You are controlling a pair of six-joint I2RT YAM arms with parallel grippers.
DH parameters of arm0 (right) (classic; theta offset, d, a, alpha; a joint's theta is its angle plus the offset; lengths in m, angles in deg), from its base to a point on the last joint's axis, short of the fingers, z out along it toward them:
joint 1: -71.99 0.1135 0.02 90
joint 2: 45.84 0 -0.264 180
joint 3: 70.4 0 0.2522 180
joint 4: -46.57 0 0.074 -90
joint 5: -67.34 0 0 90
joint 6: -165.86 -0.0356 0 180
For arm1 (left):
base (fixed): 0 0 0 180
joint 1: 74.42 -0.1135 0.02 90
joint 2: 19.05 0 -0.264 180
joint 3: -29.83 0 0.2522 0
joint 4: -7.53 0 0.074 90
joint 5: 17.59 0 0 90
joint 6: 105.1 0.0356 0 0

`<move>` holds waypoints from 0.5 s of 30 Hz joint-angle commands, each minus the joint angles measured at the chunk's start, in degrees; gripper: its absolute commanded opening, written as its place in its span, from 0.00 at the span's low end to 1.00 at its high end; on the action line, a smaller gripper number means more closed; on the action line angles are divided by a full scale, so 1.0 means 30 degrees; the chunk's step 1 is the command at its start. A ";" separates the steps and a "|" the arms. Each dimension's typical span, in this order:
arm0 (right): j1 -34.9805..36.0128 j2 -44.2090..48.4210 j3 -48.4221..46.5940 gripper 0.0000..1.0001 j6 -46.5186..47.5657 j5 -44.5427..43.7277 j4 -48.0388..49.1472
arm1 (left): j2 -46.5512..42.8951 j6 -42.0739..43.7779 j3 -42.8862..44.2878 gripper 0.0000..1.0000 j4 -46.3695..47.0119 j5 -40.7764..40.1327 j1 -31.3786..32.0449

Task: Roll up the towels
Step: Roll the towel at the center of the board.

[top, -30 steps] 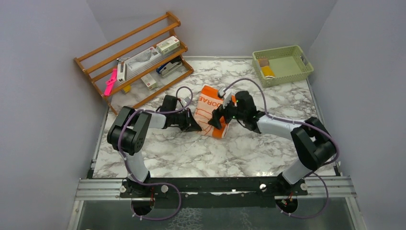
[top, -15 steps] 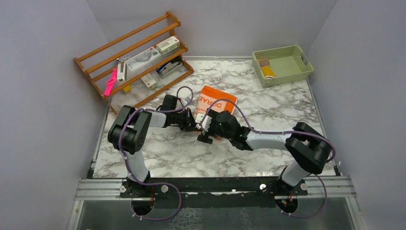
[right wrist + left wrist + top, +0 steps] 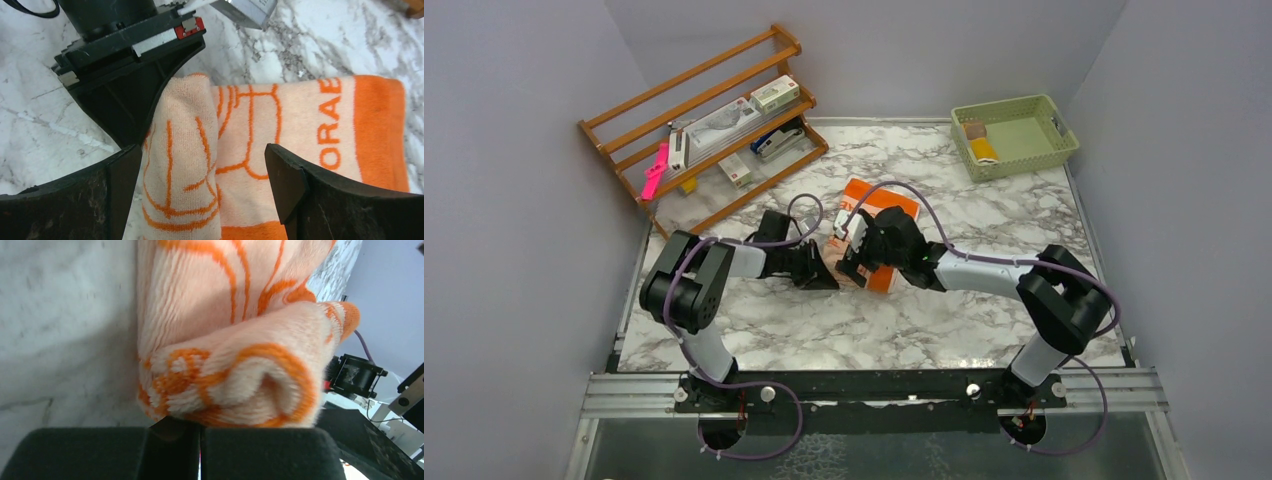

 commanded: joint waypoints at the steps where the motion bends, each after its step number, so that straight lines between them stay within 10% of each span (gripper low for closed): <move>1: 0.0038 -0.0267 -0.0274 0.93 -0.1036 0.1366 -0.1882 | -0.1428 0.0441 -0.0913 0.00 -0.1060 -0.1014 -0.0048; 11: -0.0384 -0.0100 -0.0153 0.93 -0.1908 0.2907 -0.3385 | -0.2756 0.0842 -0.1809 0.00 -0.2031 -0.1138 -0.0044; 15: -0.0594 -0.0571 -0.0678 0.76 -0.2055 0.4249 -0.4281 | -0.2894 0.0853 -0.1876 0.00 -0.2130 -0.1111 -0.0044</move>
